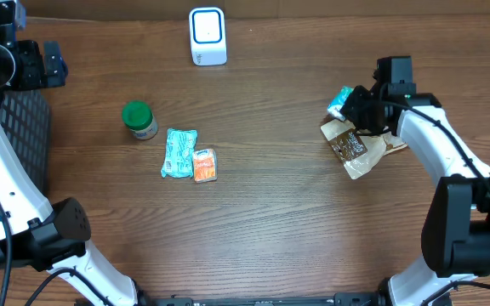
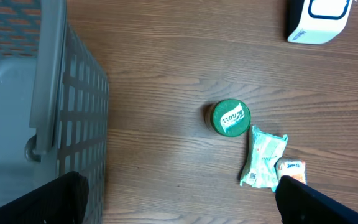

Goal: Scan the item barcode
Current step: 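Carry the teal pack right and drop it onto the bag, then move the right gripper left and grasp the orange tissue pack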

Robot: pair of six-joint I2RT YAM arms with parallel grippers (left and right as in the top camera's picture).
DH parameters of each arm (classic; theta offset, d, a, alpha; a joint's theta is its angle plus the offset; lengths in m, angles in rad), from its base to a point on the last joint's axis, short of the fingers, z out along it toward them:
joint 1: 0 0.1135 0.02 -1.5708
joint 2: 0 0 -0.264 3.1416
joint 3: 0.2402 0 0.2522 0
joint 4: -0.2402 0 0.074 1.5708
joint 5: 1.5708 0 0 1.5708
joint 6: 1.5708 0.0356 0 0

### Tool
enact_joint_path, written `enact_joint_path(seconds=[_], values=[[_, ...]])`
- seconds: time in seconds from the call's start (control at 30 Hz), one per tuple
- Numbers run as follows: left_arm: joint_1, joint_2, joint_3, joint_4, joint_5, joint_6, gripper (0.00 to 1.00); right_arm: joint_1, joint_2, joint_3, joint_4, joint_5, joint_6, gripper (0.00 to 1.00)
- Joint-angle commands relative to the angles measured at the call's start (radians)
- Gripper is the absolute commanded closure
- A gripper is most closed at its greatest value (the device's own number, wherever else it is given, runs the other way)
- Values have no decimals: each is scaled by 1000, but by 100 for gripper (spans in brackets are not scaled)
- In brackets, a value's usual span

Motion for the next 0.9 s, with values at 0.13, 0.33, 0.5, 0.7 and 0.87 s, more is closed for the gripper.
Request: enact_joint_path(seconds=[0.13,0.33,0.5,0.7,0.87], values=[[-1,-2,4,0,11,8,0,0,16,-56,79,57,48,96],[-1,-2,4,0,11,8,0,0,18,-56,78,57,48,82],[-1,-2,4,0,11,8,0,-3,17,-56,80,27,47,77],[-1,-2,4,0,11,8,0,-24,15,-19,61,-171,1,56],[-1,-2,4,0,12,8,0,-14,-11,92,-81,-281,-71,36]])
